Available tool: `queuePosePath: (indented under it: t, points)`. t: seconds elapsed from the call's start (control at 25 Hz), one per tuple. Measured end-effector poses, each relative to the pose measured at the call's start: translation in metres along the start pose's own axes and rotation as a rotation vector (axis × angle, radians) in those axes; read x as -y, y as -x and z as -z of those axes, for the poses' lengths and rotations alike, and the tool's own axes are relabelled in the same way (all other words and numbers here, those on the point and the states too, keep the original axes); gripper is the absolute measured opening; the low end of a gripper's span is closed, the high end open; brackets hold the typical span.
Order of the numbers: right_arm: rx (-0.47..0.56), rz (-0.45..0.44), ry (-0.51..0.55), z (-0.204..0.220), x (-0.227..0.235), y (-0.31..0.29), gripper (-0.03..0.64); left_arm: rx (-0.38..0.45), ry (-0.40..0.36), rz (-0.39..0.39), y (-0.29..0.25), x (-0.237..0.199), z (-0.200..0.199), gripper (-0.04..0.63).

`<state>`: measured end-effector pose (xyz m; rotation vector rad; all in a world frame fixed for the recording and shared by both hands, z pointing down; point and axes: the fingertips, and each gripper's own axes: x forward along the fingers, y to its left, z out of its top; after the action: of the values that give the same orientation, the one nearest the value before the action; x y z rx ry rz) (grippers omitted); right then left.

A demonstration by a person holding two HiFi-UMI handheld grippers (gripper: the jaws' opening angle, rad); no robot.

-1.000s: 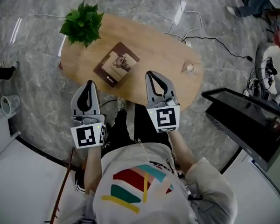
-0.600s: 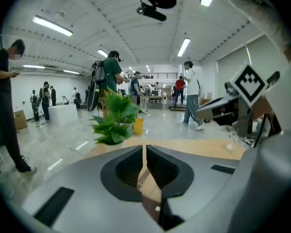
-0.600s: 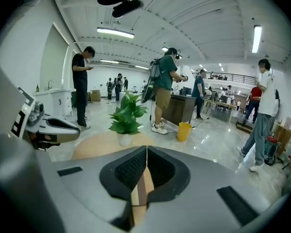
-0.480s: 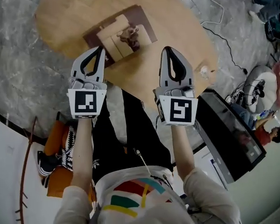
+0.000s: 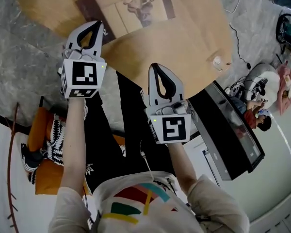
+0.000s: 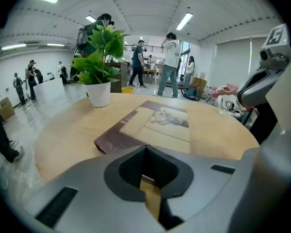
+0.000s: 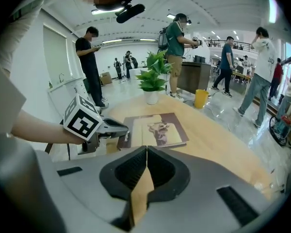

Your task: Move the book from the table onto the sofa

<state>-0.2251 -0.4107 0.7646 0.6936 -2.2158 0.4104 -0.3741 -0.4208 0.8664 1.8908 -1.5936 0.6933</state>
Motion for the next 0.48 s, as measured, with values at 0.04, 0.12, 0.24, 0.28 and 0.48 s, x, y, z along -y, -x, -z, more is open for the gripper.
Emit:
queuePosePath:
  t: [0.04, 0.12, 0.24, 0.28, 0.48]
  points:
    - [0.003, -0.006, -0.011, 0.000, -0.002, -0.001, 0.017, 0.012, 0.011, 0.006, -0.001, 0.000, 0.000, 0.006]
    - [0.006, -0.020, -0.019, 0.001, -0.007, -0.007, 0.017, 0.025, 0.018, 0.017, -0.001, -0.001, -0.001, 0.006]
    - [0.001, -0.029, -0.012, 0.003, -0.012, -0.012, 0.017, 0.001, -0.010, 0.016, 0.002, 0.003, 0.005, 0.006]
    - [-0.001, -0.028, -0.012, 0.004, -0.013, -0.011, 0.017, -0.003, -0.006, 0.017, 0.004, 0.005, 0.007, 0.006]
    - [0.001, -0.041, -0.003, 0.002, -0.023, -0.009, 0.017, -0.004, 0.043, 0.006, 0.026, 0.015, 0.029, 0.006]
